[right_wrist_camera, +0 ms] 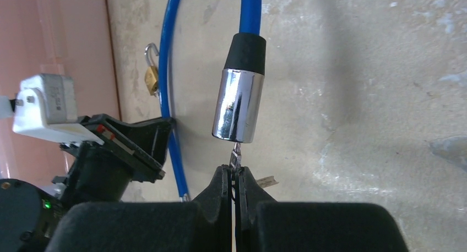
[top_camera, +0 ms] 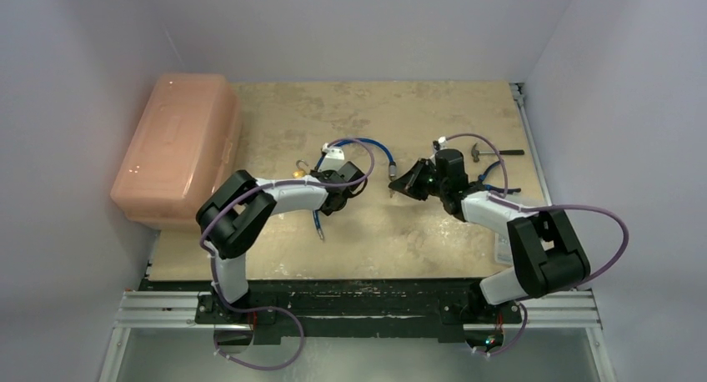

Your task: Unlock with the key

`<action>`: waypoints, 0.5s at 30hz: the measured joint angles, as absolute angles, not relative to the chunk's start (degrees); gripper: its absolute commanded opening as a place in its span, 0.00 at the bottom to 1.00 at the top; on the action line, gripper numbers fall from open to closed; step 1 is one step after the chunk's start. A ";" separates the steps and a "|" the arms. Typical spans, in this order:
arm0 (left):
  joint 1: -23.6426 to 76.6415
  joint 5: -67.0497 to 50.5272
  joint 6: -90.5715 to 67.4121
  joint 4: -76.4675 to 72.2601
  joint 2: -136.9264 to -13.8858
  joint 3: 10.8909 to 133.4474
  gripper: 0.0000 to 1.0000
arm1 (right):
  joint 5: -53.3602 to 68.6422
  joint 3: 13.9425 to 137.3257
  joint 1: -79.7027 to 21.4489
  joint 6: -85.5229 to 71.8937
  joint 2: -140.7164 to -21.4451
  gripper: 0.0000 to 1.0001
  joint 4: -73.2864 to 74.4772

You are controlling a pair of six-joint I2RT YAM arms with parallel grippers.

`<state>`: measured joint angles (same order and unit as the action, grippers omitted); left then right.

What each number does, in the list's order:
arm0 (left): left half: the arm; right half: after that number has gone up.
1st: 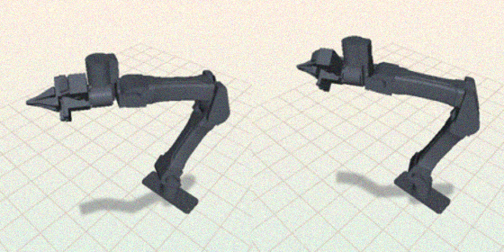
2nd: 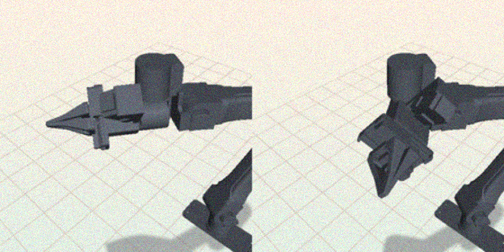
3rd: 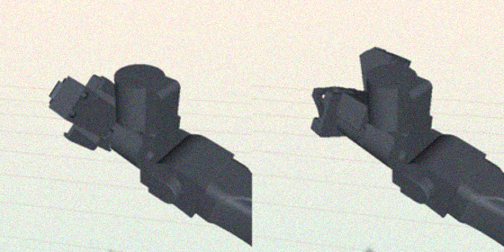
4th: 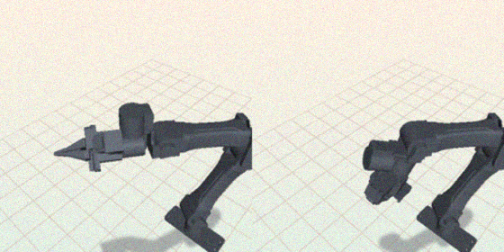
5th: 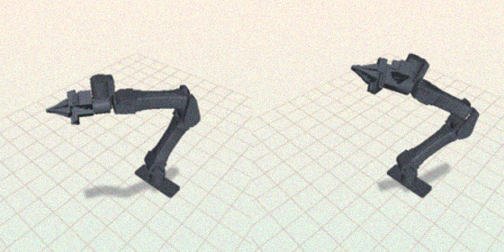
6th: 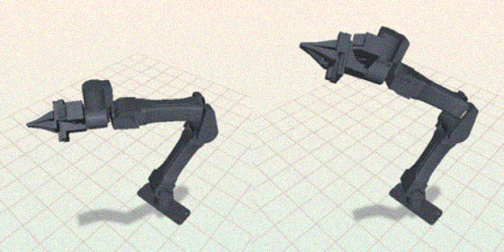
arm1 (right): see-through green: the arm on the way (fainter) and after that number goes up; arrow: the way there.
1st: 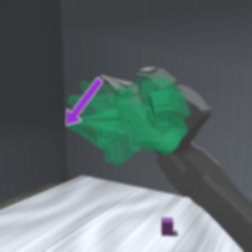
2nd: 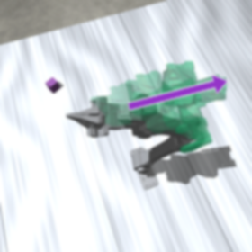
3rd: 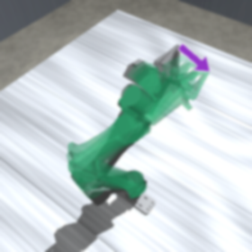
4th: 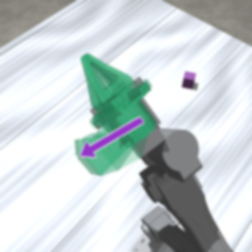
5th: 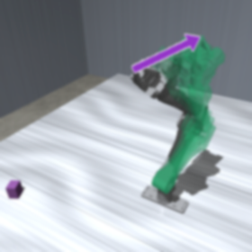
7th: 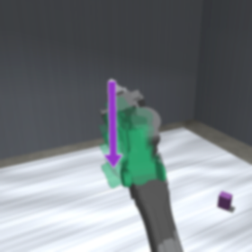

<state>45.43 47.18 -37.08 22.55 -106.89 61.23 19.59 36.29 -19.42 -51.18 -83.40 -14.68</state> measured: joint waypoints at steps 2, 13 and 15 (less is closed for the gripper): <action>44.62 46.94 -36.12 21.45 -107.72 62.22 0.00 | 18.90 36.29 -19.18 -50.57 -83.74 0.10 -14.24; 42.13 45.58 -31.77 18.74 -108.95 63.68 0.29 | 15.49 38.46 -18.26 -44.95 -85.25 0.79 -5.65; 42.13 44.93 -31.27 18.22 -108.95 63.90 0.35 | 15.40 38.83 -18.26 -44.49 -85.21 0.84 -4.84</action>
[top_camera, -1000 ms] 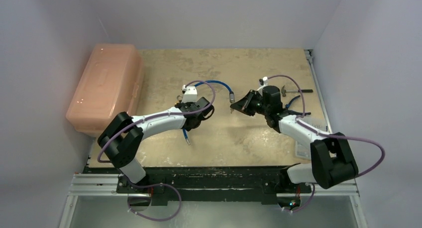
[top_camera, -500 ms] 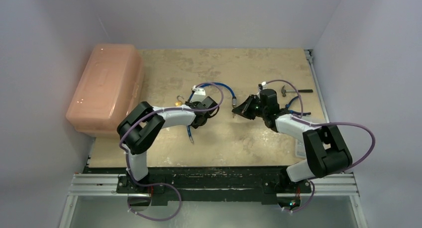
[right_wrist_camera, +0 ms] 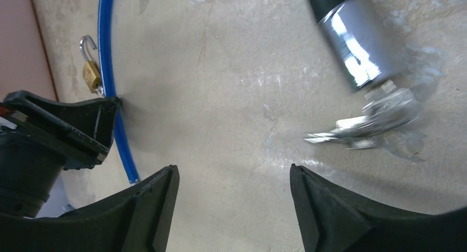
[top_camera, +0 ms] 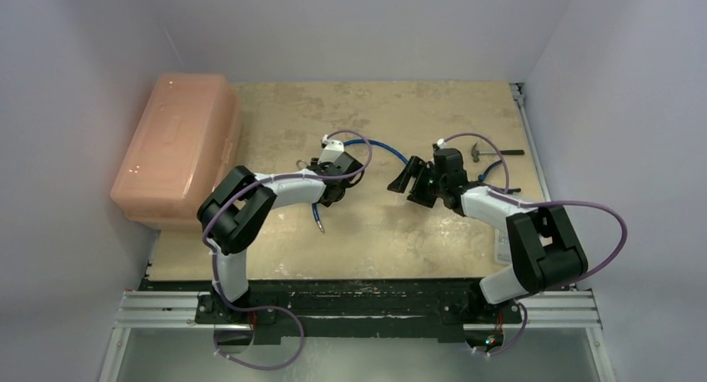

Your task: Unlock with the key

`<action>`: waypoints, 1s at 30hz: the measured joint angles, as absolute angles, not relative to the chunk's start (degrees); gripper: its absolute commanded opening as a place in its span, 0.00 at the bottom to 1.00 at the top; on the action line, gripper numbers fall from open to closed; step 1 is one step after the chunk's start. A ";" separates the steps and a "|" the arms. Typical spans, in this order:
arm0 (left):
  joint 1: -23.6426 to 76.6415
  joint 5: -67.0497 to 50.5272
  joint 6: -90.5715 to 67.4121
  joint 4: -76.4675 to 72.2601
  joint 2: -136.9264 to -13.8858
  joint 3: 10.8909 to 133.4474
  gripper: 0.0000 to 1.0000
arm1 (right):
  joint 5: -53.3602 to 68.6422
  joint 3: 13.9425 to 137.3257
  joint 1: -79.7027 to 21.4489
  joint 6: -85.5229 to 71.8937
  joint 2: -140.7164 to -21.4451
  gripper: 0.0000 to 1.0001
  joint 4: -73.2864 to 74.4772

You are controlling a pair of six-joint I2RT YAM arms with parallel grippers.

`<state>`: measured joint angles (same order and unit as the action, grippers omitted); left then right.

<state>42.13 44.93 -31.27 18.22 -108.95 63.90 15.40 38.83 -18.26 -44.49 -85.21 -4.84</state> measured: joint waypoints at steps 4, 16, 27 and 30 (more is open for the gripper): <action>42.13 43.29 -30.55 16.40 -108.86 64.31 0.51 | 13.89 39.33 -18.26 -43.70 -84.42 0.99 -1.93; 42.13 38.87 -28.71 16.40 -102.08 65.87 0.78 | 8.84 39.68 -18.26 -39.33 -71.46 0.99 6.44; 42.13 35.97 -19.62 15.22 -86.46 67.77 0.85 | 5.91 39.86 -18.26 -34.13 -54.15 0.99 8.62; 42.13 35.48 -14.04 9.76 -78.43 64.58 0.86 | 5.91 40.60 -18.26 -32.73 -49.39 0.99 8.56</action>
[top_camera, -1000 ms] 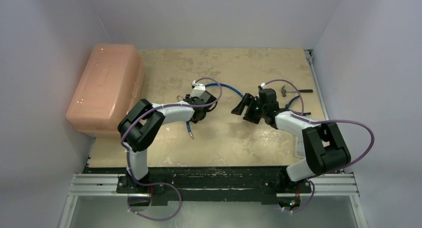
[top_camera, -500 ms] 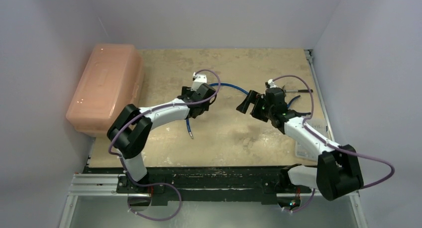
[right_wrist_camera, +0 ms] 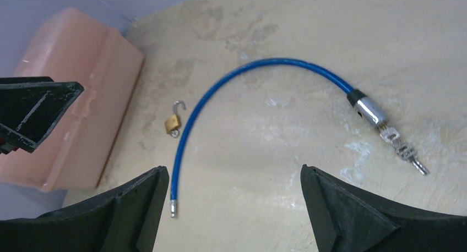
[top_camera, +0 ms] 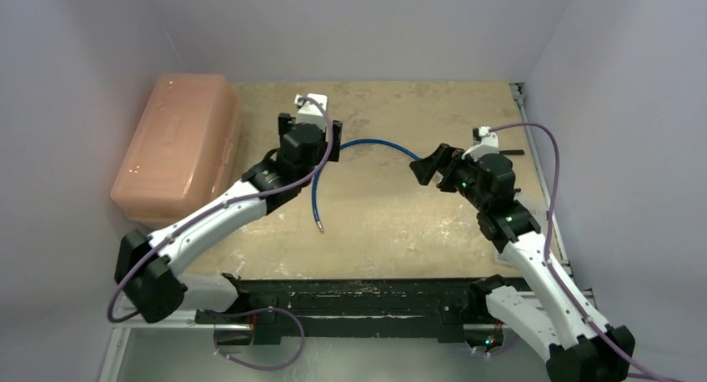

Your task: Unlock with the key

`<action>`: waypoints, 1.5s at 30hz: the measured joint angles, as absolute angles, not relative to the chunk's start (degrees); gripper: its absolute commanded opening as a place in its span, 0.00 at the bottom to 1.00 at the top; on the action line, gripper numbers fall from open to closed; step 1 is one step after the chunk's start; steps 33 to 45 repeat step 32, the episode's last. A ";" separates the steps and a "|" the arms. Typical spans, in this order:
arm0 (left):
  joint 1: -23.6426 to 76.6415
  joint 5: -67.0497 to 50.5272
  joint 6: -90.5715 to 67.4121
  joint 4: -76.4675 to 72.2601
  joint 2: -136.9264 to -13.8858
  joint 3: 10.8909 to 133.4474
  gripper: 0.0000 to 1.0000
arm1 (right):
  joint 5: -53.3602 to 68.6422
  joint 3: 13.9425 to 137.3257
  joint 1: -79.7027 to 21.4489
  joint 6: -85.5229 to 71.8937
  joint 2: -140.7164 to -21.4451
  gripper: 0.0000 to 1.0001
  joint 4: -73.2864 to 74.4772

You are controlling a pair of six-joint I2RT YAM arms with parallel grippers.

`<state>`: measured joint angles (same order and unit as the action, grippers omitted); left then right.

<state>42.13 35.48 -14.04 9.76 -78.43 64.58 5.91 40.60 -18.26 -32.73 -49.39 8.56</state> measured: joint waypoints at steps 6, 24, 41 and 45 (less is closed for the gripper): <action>42.13 35.18 -1.80 -2.07 -66.98 55.31 0.86 | 6.24 42.46 -18.26 -31.07 -42.44 0.99 7.88; 42.13 37.93 6.72 -13.37 -62.39 39.00 0.87 | 1.98 41.34 -18.26 -28.91 -29.69 0.99 13.37; 42.13 37.98 7.33 -14.13 -61.67 39.00 0.87 | 1.98 40.77 -18.26 -28.95 -27.40 0.99 14.92; 42.13 37.98 7.33 -14.13 -61.67 39.00 0.87 | 1.98 40.77 -18.26 -28.95 -27.40 0.99 14.92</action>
